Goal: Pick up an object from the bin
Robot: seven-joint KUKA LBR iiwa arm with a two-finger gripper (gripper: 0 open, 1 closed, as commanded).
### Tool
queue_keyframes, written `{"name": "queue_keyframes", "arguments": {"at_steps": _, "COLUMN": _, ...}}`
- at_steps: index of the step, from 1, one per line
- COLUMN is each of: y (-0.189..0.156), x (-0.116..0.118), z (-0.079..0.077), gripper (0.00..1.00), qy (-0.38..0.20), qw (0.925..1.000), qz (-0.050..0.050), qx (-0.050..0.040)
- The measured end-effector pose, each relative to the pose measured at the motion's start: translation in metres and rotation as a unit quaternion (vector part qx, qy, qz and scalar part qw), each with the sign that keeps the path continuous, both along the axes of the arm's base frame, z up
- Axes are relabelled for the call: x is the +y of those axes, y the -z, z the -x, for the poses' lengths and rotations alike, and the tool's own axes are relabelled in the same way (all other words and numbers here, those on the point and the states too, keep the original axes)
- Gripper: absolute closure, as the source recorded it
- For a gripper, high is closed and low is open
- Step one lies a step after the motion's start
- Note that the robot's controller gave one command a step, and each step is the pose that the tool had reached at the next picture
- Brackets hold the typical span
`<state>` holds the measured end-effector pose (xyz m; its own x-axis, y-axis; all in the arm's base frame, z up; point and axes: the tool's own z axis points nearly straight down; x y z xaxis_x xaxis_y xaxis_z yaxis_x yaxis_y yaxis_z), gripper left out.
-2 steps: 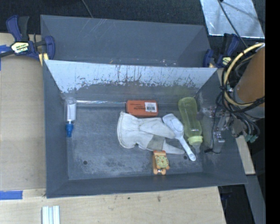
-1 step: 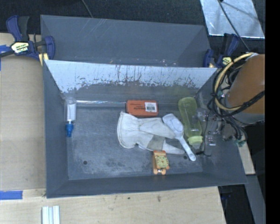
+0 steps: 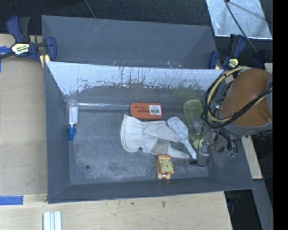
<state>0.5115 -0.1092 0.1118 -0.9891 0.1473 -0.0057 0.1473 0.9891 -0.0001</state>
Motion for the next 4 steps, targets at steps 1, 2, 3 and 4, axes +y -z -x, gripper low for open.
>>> {"name": "queue_keyframes", "arguments": {"at_steps": 1, "y": 0.035, "x": 0.004, "z": -0.002, "gripper": 0.00, "qy": 0.007, "qw": 1.0000, "qz": -0.001, "qx": 0.0002}}
{"name": "queue_keyframes", "arguments": {"at_steps": 2, "y": 0.041, "x": 0.012, "z": -0.002, "gripper": 1.00, "qy": 0.052, "qw": 0.9987, "qz": 0.000, "qx": 0.0001}}
{"name": "queue_keyframes", "arguments": {"at_steps": 3, "y": 0.041, "x": 0.012, "z": -0.002, "gripper": 1.00, "qy": 0.052, "qw": 0.9987, "qz": 0.000, "qx": 0.0002}}
{"name": "queue_keyframes", "arguments": {"at_steps": 4, "y": 0.001, "x": 0.021, "z": 0.009, "gripper": 1.00, "qy": 0.046, "qw": 0.9989, "qz": -0.001, "qx": 0.0058}}
